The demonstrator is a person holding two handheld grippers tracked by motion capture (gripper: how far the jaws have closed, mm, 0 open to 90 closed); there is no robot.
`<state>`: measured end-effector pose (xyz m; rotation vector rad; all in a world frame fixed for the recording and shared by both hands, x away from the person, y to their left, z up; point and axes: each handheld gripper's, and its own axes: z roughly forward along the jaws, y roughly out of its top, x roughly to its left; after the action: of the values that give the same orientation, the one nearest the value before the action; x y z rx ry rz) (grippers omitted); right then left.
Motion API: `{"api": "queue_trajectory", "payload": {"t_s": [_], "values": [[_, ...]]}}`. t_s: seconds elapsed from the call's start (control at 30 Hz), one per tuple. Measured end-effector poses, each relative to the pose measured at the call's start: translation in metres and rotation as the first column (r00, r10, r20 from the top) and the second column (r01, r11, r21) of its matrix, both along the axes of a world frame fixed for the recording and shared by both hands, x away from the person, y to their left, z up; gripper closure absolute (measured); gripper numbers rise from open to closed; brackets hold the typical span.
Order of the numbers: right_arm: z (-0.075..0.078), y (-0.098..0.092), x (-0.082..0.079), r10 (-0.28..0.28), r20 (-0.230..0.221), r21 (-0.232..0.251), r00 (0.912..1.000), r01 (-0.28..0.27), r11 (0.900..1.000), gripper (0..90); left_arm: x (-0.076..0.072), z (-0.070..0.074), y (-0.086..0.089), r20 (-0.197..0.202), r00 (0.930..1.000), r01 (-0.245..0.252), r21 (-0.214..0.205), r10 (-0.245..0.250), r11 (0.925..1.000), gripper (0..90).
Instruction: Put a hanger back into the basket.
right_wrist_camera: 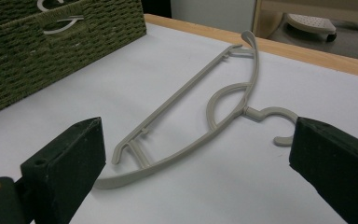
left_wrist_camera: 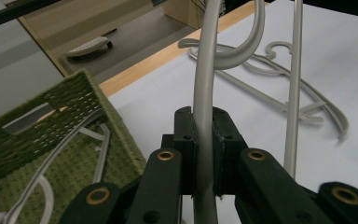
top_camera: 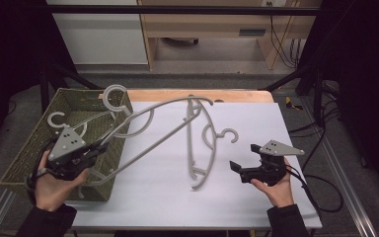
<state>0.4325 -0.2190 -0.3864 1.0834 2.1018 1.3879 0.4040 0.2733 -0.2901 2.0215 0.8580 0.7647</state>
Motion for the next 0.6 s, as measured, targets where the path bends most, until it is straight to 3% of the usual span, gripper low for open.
{"api": "queue_trajectory", "payload": {"t_s": [0.23,0.33,0.6], "values": [[-0.002,0.002,-0.001,-0.007,-0.008,-0.014,0.9999,0.006,0.9999,2.3,0.019,0.013,0.033,0.007,0.9985,-0.055,-0.008,0.055,0.9985,82.5],[-0.002,0.002,-0.001,0.000,-0.007,-0.019,1.0000,0.000,0.9998,2.4,0.026,0.015,0.046,0.009,0.9964,-0.085,-0.029,0.085,0.9960,82.5],[-0.002,0.002,-0.002,-0.004,-0.009,-0.017,1.0000,0.004,0.9998,2.2,0.039,0.014,0.078,0.008,0.9871,-0.160,-0.027,0.160,0.9868,82.5]]}}
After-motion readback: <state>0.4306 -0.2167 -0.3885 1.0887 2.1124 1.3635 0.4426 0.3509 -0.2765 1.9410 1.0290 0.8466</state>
